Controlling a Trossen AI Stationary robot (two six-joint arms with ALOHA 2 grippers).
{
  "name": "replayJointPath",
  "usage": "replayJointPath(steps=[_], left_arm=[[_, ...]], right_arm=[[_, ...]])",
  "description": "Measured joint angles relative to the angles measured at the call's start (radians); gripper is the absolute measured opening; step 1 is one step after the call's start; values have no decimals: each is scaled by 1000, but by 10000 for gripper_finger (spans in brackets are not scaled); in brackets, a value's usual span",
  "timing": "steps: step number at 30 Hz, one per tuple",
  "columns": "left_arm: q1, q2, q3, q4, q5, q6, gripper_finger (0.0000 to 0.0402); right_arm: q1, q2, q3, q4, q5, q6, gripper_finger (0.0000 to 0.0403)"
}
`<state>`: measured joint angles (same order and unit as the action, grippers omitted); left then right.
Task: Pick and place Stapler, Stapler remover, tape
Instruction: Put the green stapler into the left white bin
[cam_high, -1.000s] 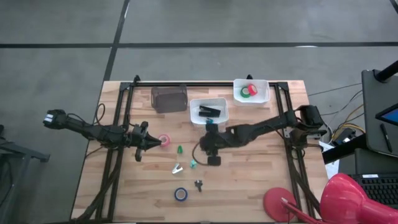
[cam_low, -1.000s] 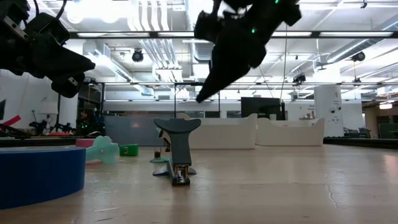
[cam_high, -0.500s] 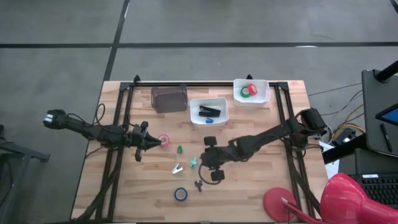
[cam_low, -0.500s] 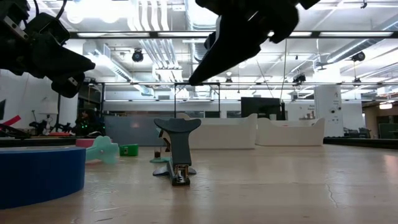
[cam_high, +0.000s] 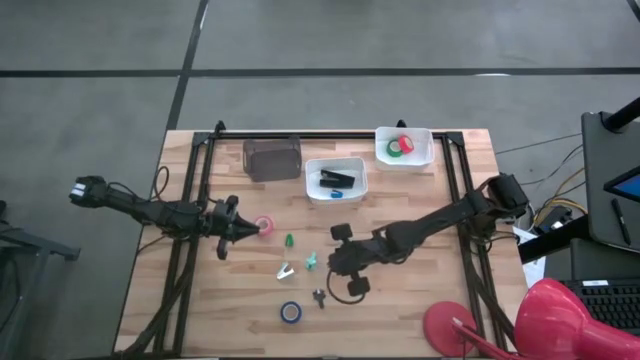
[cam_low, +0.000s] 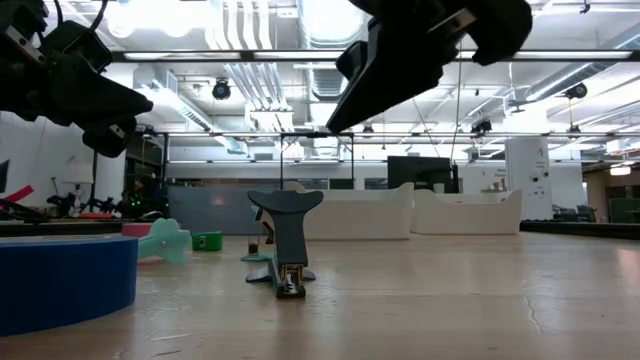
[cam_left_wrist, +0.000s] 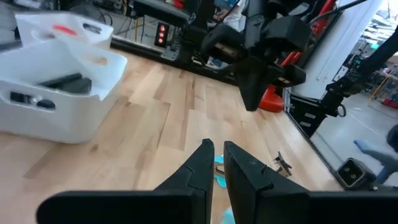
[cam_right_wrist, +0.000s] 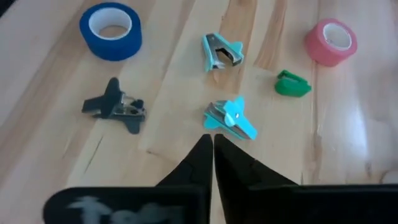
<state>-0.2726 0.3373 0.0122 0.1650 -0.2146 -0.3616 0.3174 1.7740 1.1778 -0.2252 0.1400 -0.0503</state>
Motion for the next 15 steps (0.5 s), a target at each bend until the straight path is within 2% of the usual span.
replayJointPath(steps=[4, 11, 15], left_arm=[[0, -4, 13, 7, 19, -111, 39], [1, -4, 26, 9, 16, -108, 39], [1, 1, 22, 4, 15, -108, 39]], right_arm=[[-19, -72, -50, 4, -2, -14, 8], [-80, -297, -222, 47, -3, 11, 8], [-158, -439, -341, 48, -2, 29, 8]])
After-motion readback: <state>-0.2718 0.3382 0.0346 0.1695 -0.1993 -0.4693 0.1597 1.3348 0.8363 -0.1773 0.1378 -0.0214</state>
